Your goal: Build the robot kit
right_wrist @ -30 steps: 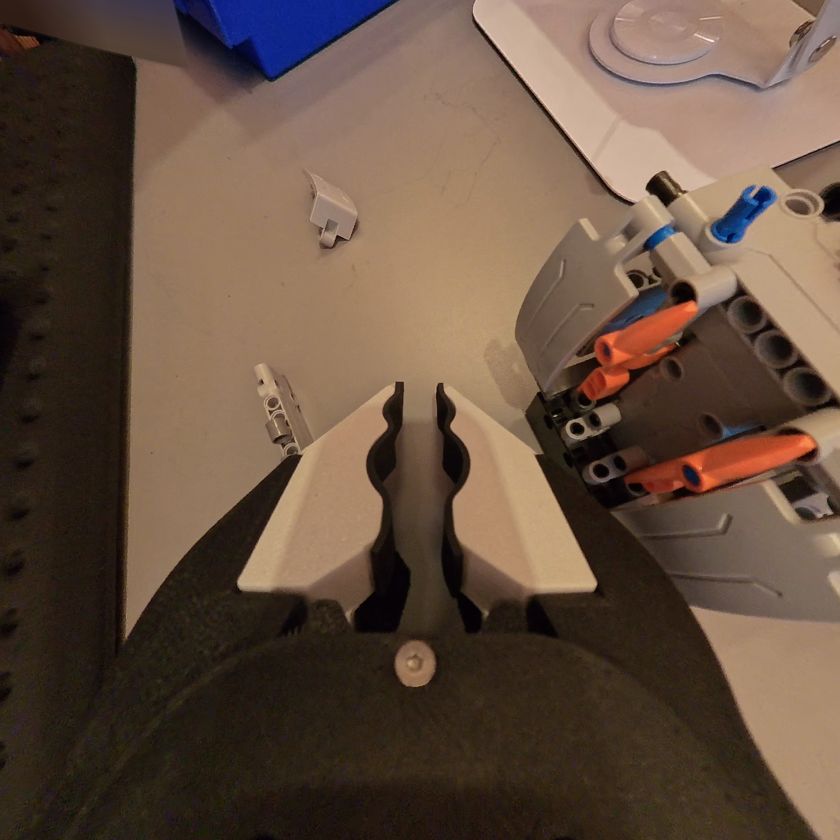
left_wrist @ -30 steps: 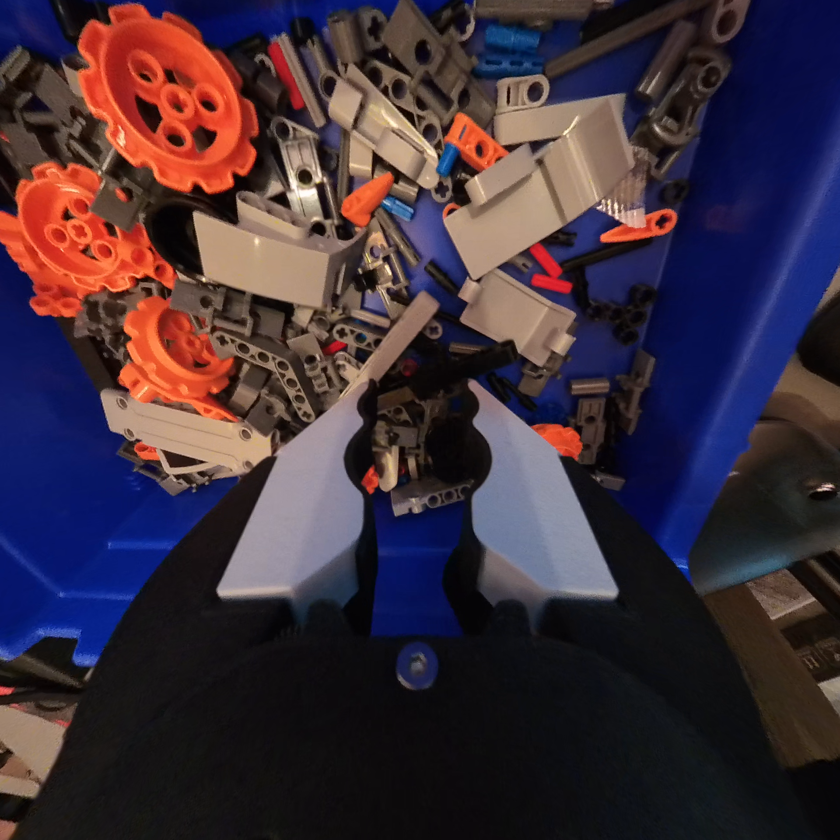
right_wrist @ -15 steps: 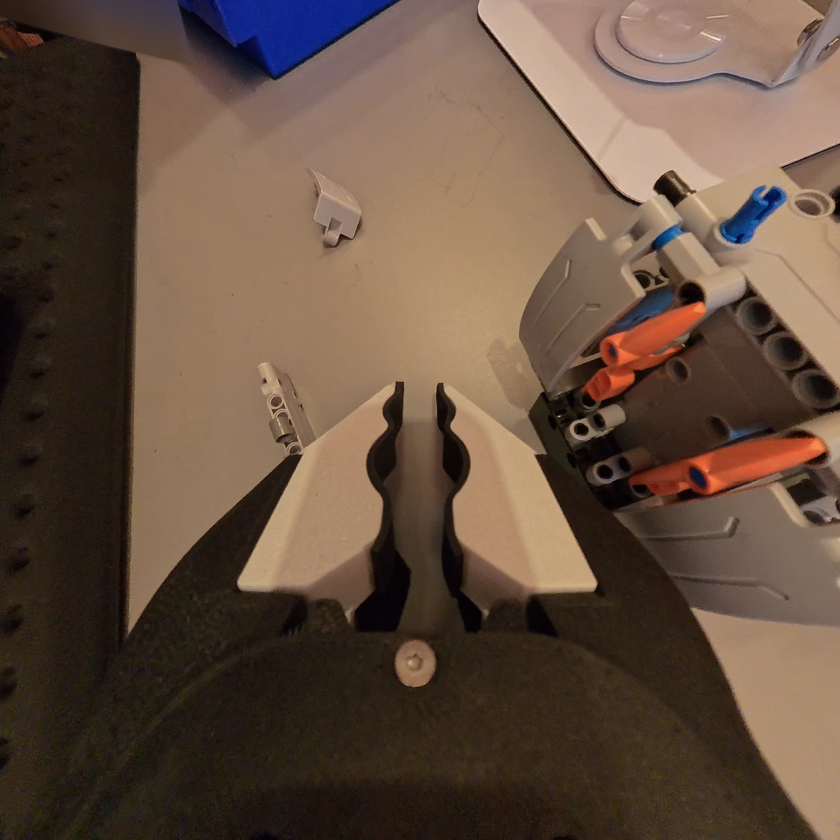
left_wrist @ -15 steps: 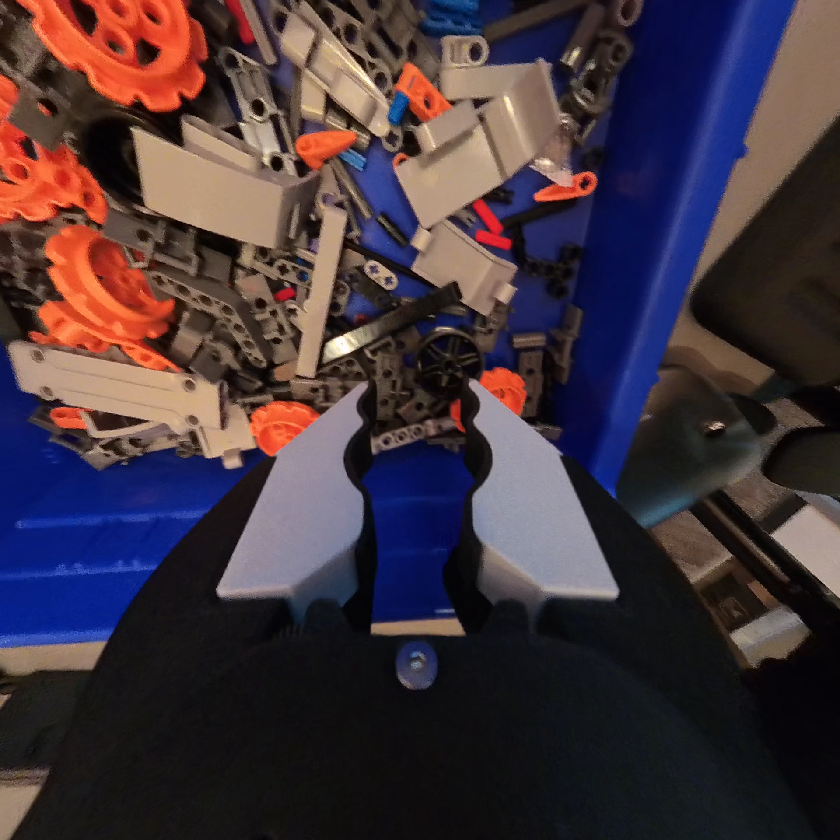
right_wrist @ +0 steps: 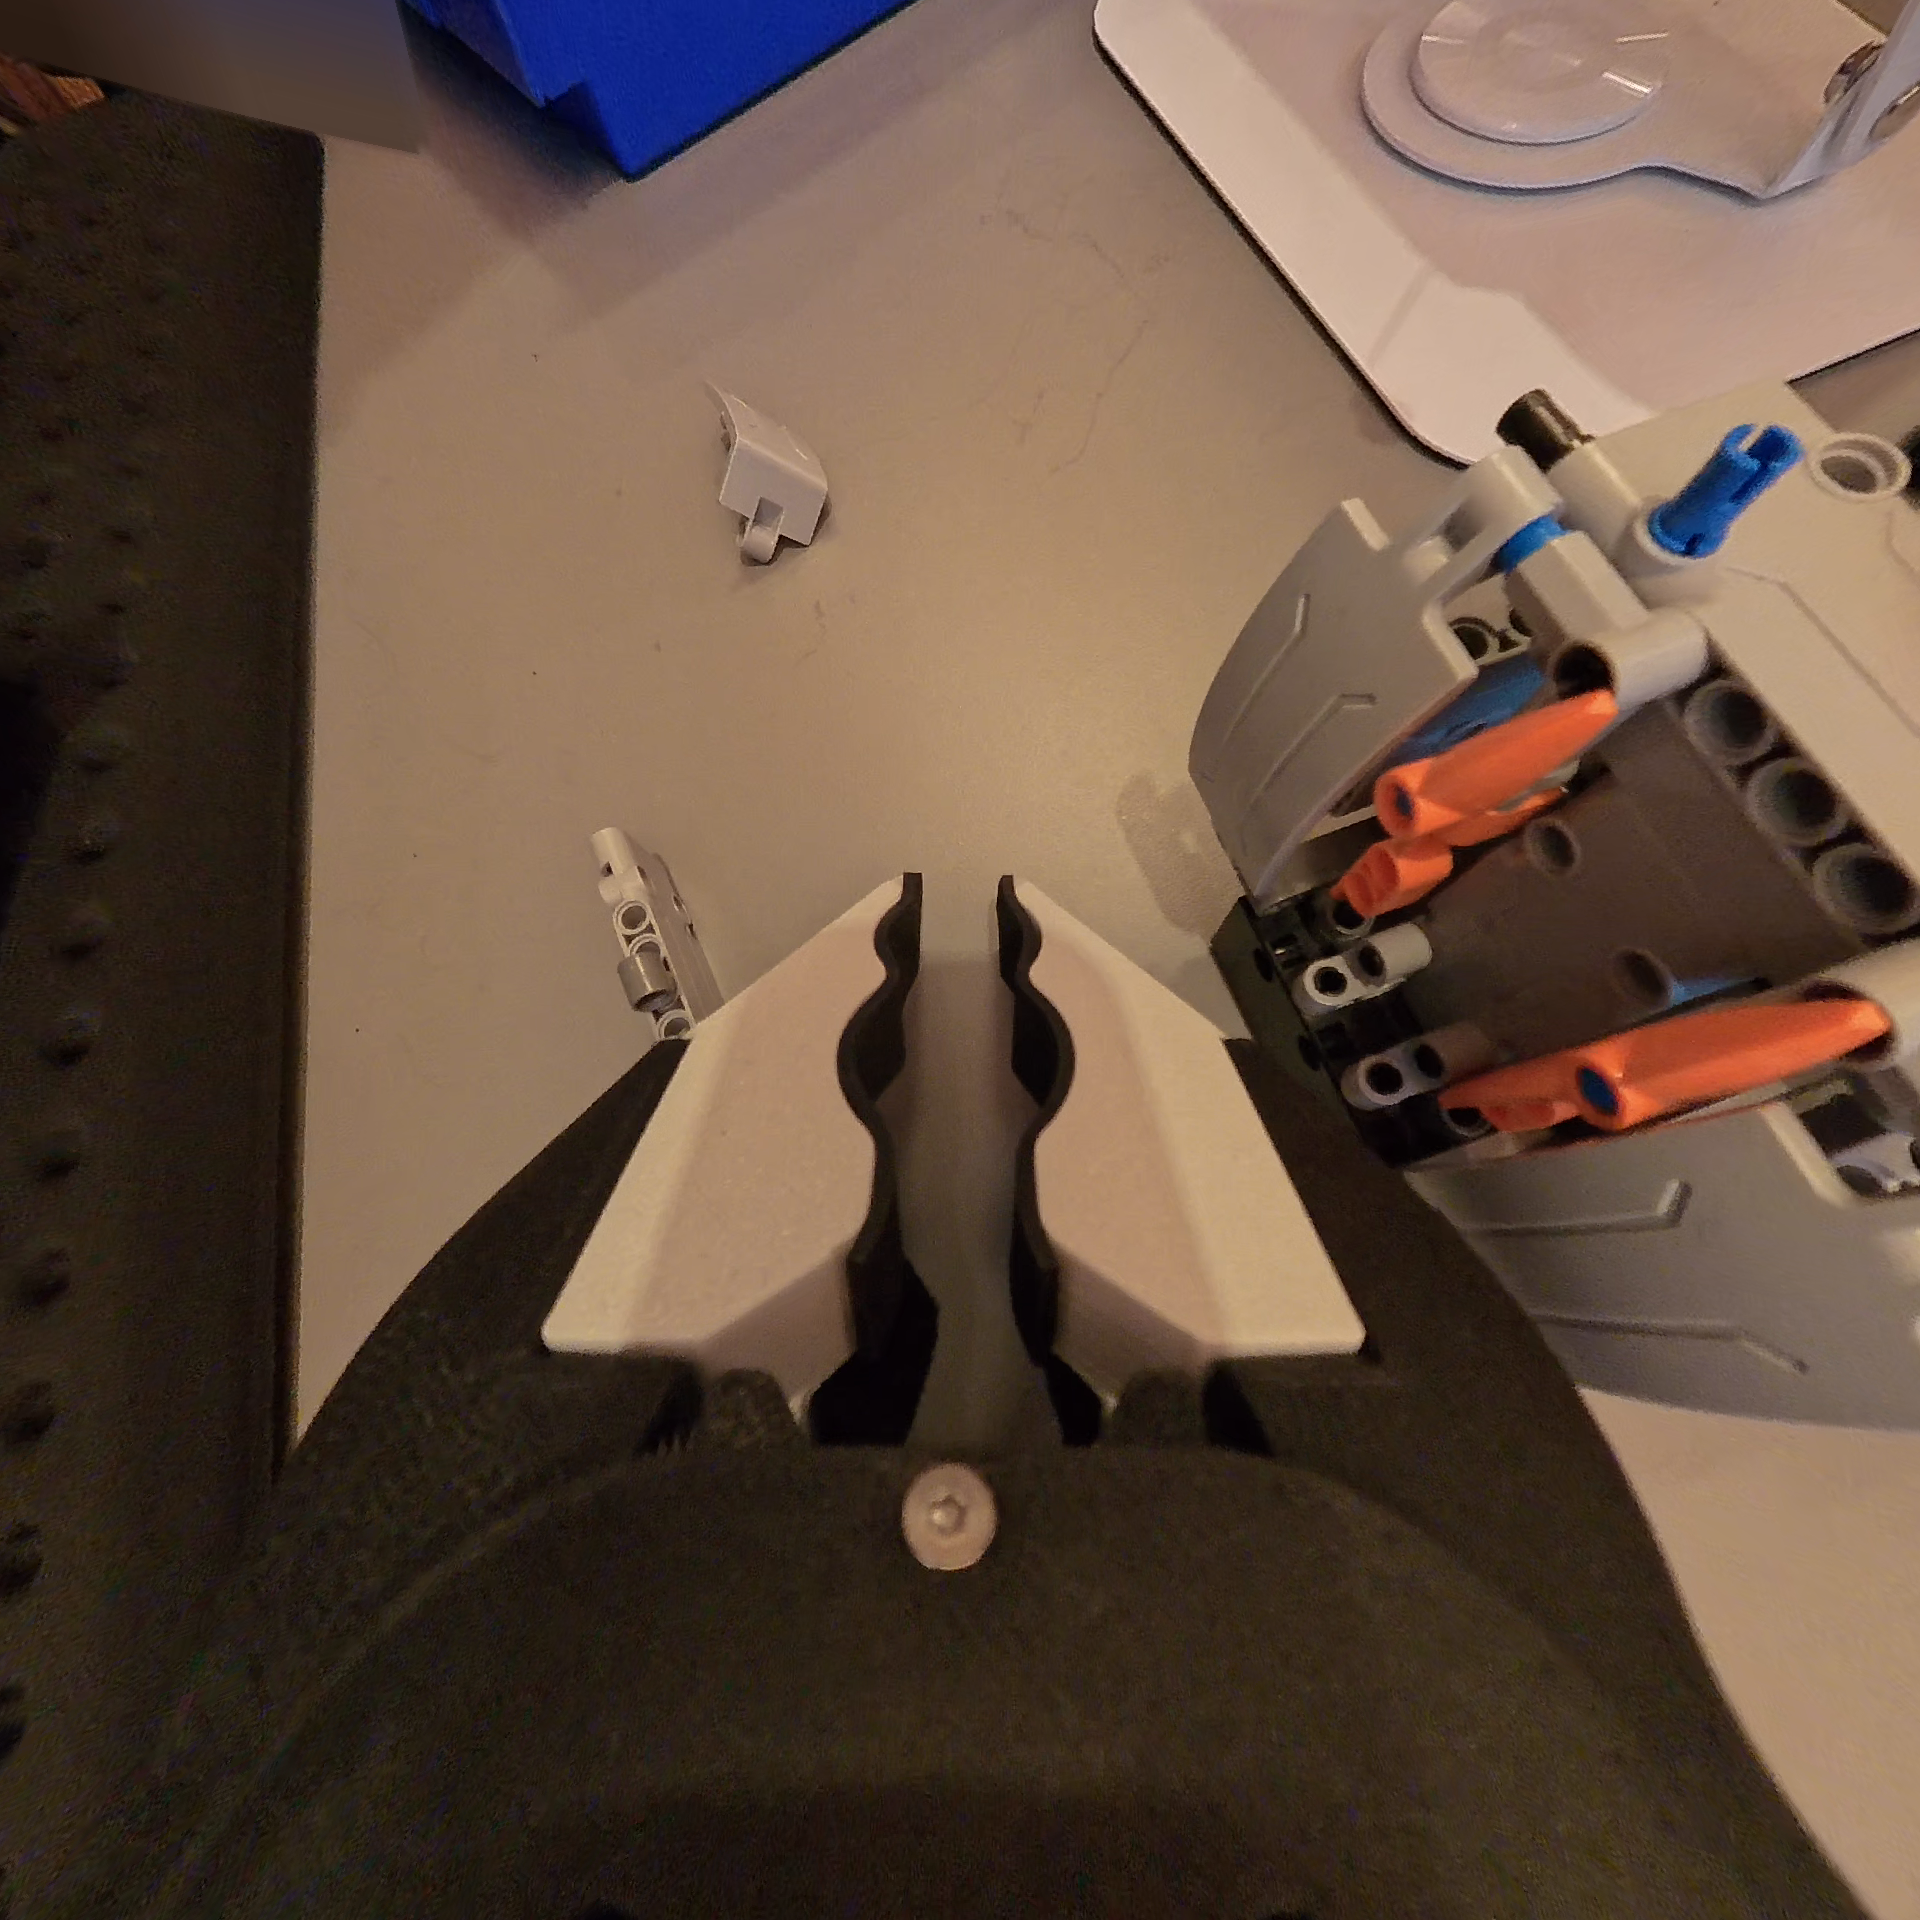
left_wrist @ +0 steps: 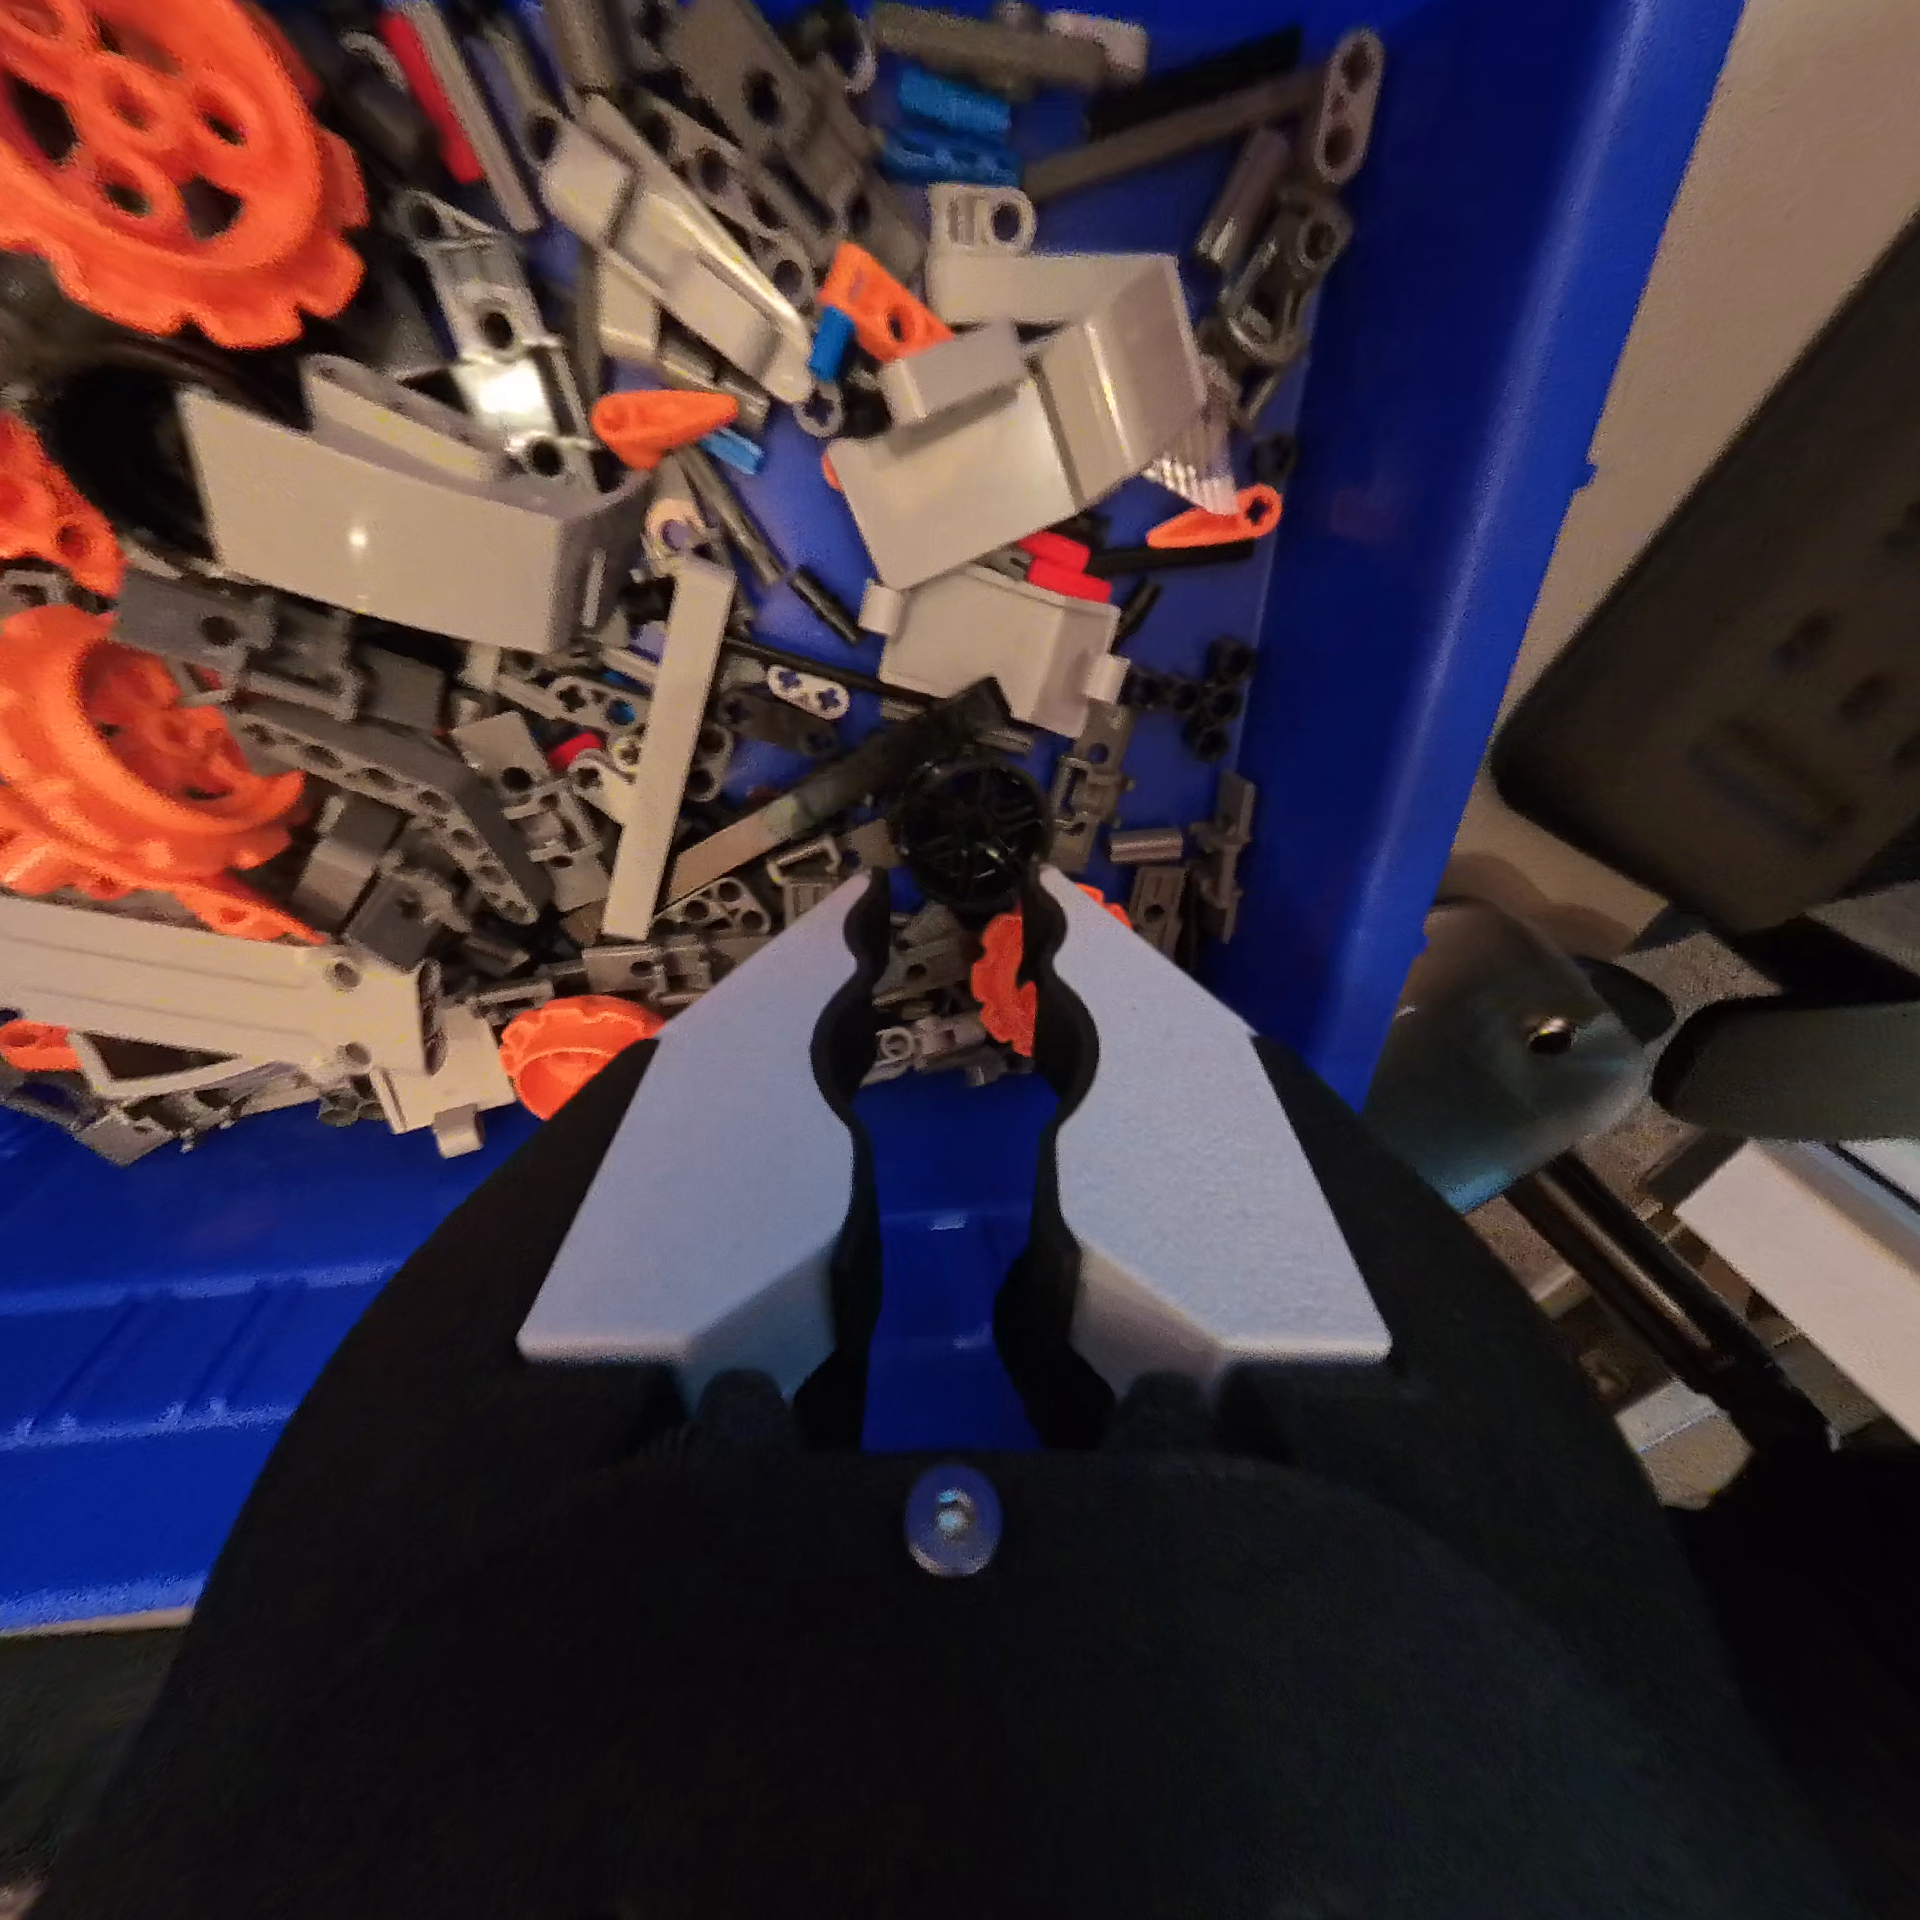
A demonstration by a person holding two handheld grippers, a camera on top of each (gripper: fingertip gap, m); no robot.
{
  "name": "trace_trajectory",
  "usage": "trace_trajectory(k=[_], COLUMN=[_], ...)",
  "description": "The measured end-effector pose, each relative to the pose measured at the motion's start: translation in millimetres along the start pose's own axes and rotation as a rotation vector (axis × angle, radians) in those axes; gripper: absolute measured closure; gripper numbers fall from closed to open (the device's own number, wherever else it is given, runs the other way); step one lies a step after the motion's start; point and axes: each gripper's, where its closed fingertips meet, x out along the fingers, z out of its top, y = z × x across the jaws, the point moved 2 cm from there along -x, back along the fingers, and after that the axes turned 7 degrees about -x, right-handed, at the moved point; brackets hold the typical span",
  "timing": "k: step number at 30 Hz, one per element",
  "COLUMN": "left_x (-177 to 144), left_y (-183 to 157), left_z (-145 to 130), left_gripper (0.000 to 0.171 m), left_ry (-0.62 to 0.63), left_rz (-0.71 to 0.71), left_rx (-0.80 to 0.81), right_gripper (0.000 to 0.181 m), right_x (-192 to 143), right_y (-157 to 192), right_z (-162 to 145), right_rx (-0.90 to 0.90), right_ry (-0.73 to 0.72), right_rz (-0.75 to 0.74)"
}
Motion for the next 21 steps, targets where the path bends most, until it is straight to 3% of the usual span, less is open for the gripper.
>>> trace_trajectory(k=[3, 8, 11, 16, 21], left_x=[8.1, 22.1, 20.7, 12.3, -19.4], left_y=[6.2, -0.1, -8.9, 0.1, 11.9], left_z=[-11.5, -9.8, 6.2, 38.8, 35.1], left_gripper=[0.139, 0.139, 0.142, 0.148, 0.141], left_ry=[0.092, 0.118, 0.053, -0.084, -0.163], left_rz=[0.024, -0.014, -0.057, 0.009, 0.025], left_rx=[-0.016, -0.003, 0.024, 0.041, -0.001], right_gripper=[0.169, 0.169, 0.169, 0.169, 0.169], right_x=[0.3, 0.1, 0.9, 1.0, 0.9], right_y=[0.5, 0.7, 0.9, 0.3, 0.3], right_z=[-0.1, 0.5, 0.0, -0.5, -0.5], right_rx=[-0.001, -0.002, -0.002, 0.001, 0.004], right_ry=[0.001, -0.001, 0.002, 0.003, 0.0], right_rz=[0.003, 0.003, 0.005, 0.004, 0.006])
